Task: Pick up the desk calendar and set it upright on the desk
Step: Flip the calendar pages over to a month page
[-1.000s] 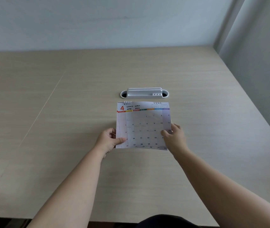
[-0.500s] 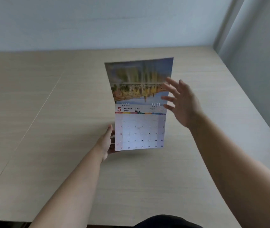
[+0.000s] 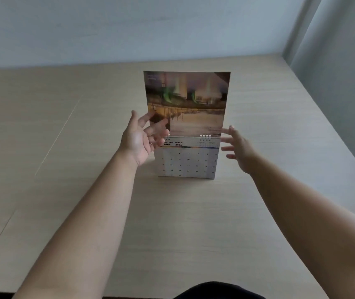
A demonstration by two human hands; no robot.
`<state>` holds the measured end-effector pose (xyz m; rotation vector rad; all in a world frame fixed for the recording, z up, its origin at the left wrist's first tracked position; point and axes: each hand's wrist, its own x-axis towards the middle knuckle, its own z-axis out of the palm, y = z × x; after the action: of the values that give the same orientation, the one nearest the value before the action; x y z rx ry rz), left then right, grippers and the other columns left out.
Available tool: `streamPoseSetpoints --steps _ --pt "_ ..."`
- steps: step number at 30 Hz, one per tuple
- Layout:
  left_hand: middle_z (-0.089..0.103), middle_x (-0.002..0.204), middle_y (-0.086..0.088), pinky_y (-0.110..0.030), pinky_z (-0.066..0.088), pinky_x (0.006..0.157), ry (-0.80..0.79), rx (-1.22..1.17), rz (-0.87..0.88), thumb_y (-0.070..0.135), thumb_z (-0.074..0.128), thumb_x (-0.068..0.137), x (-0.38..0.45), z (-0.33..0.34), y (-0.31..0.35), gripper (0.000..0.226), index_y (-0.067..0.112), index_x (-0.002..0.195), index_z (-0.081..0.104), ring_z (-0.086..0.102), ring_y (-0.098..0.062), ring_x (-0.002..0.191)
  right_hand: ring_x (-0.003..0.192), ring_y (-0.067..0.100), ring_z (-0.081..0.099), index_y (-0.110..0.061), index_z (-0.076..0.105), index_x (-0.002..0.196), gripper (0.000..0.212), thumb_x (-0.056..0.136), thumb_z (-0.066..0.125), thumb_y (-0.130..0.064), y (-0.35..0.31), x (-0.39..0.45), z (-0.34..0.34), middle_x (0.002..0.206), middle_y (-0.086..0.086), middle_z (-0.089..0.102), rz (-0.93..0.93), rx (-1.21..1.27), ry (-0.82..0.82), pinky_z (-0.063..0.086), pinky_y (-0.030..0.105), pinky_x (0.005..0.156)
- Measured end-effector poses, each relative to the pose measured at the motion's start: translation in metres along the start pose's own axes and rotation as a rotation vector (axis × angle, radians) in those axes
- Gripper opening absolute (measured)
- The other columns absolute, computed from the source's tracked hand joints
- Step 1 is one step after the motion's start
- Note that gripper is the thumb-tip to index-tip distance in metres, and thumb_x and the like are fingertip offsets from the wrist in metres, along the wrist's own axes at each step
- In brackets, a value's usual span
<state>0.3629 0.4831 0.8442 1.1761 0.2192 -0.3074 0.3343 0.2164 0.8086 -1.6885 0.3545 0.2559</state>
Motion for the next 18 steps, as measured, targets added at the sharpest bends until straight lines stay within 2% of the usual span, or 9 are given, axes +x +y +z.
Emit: streamPoseSetpoints --steps 3,7,11,15,18 --pt "0.059 0.136 -0.009 -0.028 0.047 0.071 0.096 0.157 0.027 0.056 0.031 0.095 0.009 0.005 0.001 0.061 0.023 0.146 0.038 0.062 -0.017 0.09 0.087 0.022 0.055 -0.017 0.042 0.137 0.052 0.097 0.031 -0.049 0.008 0.004 0.0 0.112 0.009 0.058 0.016 0.025 0.027 0.043 0.034 0.074" --pt "0.053 0.14 -0.006 -0.023 0.041 0.063 0.214 0.3 0.018 0.043 0.044 0.095 0.013 -0.002 -0.008 0.053 0.024 0.144 0.037 0.053 -0.012 0.077 0.074 0.018 0.052 -0.012 0.041 0.135 0.045 0.097 0.045 -0.035 0.019 0.007 0.0 0.097 0.007 0.058 0.061 -0.026 0.026 0.039 0.028 0.062" --pt "0.057 0.132 0.0 -0.02 0.037 0.057 0.271 0.398 0.02 0.033 0.051 0.091 0.015 -0.013 -0.021 0.054 0.025 0.143 0.04 0.051 -0.011 0.076 0.071 0.015 0.048 -0.015 0.047 0.127 0.036 0.094 0.049 -0.03 0.023 0.009 0.0 0.092 0.003 0.061 0.082 -0.051 0.039 0.036 0.027 0.06" --pt "0.057 0.095 0.009 -0.023 0.038 0.061 0.306 0.466 0.039 0.029 0.052 0.092 0.018 -0.018 -0.032 0.046 0.022 0.137 0.047 0.051 -0.014 0.08 0.072 0.015 0.049 -0.018 0.05 0.122 0.032 0.093 0.051 -0.031 0.016 0.013 0.0 0.086 -0.001 0.061 0.062 -0.003 0.05 0.037 0.027 0.062" --pt "0.059 0.09 0.008 -0.025 0.04 0.062 0.34 0.448 -0.005 0.029 0.051 0.093 0.018 -0.018 -0.038 0.038 0.016 0.129 0.052 0.053 -0.012 0.076 0.073 0.015 0.051 -0.019 0.052 0.118 0.029 0.093 0.051 -0.035 0.008 0.017 0.003 0.086 0.0 0.061 0.04 0.044 0.073 0.038 0.027 0.064"
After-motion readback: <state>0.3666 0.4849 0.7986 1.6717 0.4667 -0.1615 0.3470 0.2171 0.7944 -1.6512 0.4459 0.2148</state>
